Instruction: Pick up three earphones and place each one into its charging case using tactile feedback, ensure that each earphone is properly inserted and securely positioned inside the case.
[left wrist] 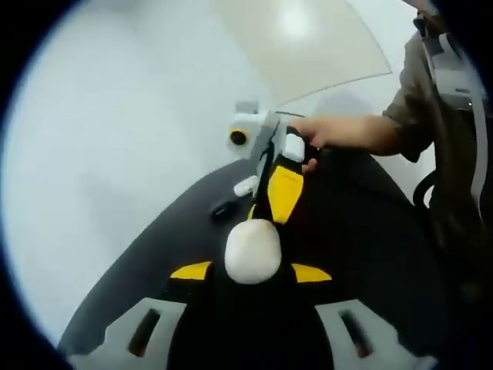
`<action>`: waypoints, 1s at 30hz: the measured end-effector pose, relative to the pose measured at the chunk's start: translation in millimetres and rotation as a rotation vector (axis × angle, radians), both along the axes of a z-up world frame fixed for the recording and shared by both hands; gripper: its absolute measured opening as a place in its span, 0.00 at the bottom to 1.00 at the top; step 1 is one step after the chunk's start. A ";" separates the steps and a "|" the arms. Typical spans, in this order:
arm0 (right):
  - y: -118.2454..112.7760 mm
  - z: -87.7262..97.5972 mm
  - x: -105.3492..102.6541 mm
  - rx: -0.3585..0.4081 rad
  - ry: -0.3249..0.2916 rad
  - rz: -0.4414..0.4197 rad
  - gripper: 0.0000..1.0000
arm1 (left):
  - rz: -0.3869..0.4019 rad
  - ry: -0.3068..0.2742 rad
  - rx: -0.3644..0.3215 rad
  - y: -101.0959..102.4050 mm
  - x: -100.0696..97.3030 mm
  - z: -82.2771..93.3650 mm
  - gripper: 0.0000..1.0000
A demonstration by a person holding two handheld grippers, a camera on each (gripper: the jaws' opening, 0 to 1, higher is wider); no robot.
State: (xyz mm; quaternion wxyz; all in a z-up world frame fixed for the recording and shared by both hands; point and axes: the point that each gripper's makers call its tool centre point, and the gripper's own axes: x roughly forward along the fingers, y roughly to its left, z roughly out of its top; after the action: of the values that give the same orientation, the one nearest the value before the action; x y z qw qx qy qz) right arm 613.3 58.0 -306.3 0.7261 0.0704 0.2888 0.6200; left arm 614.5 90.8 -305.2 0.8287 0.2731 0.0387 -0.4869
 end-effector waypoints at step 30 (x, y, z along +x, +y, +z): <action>23.3 -13.3 29.7 -0.174 -0.587 0.026 0.41 | 0.177 0.009 -0.261 72.0 -23.1 16.4 0.34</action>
State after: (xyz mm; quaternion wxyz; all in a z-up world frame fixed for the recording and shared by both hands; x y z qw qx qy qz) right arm 643.0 81.3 -319.6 0.7738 -0.1776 0.1195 0.5961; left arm 591.4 162.8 -288.8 0.8967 0.1564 0.0030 -0.4141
